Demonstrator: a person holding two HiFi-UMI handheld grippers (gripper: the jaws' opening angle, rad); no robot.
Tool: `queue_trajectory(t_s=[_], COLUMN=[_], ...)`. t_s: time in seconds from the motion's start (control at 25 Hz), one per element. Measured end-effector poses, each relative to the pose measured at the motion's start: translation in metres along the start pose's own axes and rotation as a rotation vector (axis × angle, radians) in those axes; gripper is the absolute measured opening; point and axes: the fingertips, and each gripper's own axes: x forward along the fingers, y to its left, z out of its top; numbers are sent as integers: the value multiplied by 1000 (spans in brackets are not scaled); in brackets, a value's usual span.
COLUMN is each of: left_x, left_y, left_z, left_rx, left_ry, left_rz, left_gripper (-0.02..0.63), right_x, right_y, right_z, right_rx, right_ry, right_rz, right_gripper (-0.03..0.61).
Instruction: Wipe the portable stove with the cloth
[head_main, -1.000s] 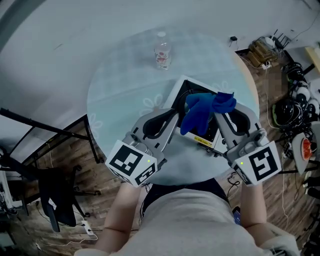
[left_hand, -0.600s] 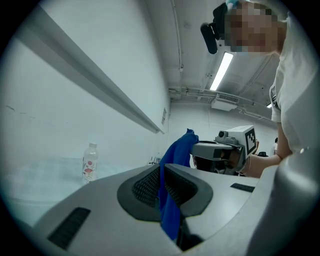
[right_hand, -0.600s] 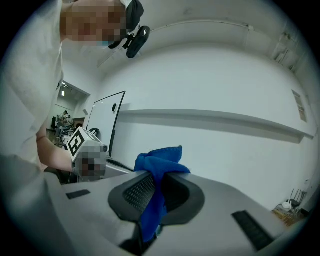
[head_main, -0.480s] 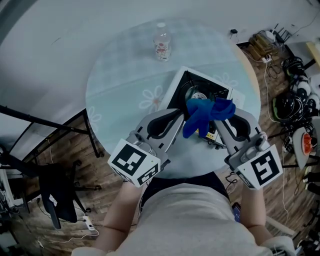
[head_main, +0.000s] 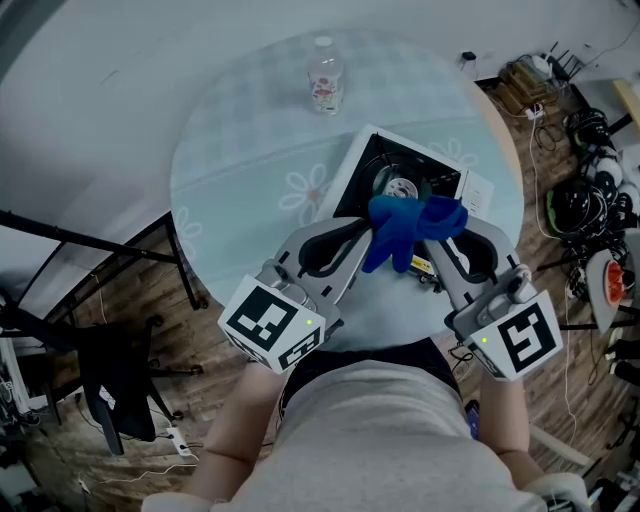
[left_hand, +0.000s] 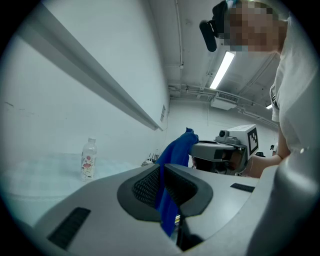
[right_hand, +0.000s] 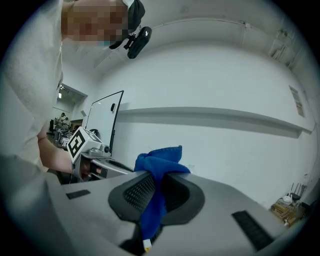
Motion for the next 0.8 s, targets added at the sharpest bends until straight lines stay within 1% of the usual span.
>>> queue_trajectory(t_s=[0.24,0.56,0.72,0.8], left_x=[0,6,8,8], left_y=[1,-2,-7,-9], left_z=[-2,-5,-9,-11], left_rx=[3,-4,-7,-8], left_ry=[-3,9,13,13], left_rz=[3,-10,-12,-14], left_gripper=[38,39,38,39], right_x=[0,-4,-9,-11], right_y=[-6,-6,-8,-7], right_z=[3,7,-2,-3], right_rx=[18,-38,-27,-28], right_ry=[4,47,110,119], right_rz=[0,63,60,62], right_gripper=[44,44,44,44])
